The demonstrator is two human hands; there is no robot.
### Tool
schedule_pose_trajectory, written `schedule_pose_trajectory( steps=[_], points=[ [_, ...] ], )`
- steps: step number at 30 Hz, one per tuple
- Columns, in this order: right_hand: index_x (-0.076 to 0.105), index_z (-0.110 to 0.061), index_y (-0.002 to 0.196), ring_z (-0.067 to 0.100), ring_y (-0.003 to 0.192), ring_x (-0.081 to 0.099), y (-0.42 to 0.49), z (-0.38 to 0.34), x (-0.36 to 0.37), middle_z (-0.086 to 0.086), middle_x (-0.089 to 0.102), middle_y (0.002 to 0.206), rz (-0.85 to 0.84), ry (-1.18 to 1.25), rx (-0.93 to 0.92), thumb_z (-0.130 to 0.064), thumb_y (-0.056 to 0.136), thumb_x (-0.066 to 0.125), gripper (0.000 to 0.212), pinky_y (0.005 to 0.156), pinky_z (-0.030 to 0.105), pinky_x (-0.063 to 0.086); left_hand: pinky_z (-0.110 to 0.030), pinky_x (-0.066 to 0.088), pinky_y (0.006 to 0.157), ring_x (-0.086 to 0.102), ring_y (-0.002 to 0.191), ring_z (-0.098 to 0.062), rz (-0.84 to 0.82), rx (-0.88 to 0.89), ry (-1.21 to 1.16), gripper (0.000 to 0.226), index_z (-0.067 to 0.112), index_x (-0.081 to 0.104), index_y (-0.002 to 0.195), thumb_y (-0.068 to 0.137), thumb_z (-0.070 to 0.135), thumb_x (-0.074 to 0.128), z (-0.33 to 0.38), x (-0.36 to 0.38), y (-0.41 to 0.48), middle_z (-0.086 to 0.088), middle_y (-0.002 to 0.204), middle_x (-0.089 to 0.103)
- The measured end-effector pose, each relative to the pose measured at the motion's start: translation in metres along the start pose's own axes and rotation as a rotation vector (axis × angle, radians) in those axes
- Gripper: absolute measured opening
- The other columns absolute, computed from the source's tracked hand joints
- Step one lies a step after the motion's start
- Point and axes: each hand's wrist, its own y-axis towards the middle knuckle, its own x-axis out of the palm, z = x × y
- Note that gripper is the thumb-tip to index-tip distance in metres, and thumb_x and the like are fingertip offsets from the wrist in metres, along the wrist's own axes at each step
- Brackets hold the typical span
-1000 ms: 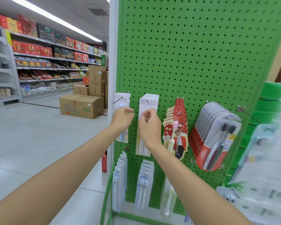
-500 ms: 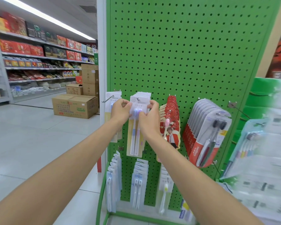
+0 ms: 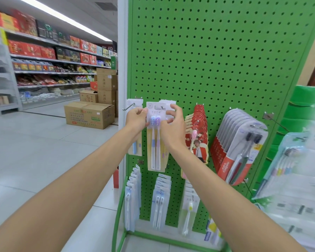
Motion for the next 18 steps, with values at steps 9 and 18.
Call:
schedule_pose_trajectory(
  steps=[9,18],
  points=[
    [0.035,-0.021,0.145,0.02,0.109,0.057,-0.028,0.016,0.013,0.0,0.051,0.13,-0.106,-0.091,0.09,-0.01,0.091,0.052,0.058,0.095,0.041,0.049,-0.025,0.039,0.053,0.039,0.055,-0.013,0.033,0.024,0.142,0.033,0.017,0.049,0.071,0.103,0.019,0.046,-0.026,-0.022,-0.032,-0.001,0.062,0.043],
    [0.052,-0.019,0.092,0.004,0.063,0.047,-0.084,0.078,0.005,-0.013,0.048,0.073,-0.099,-0.135,0.099,-0.03,0.095,0.057,0.013,0.057,0.025,0.036,-0.021,0.041,0.058,0.046,0.058,-0.006,-0.095,-0.003,0.126,0.02,0.015,0.058,0.083,0.101,0.022,0.053,-0.109,-0.033,-0.086,0.006,0.067,0.053]
  ],
)
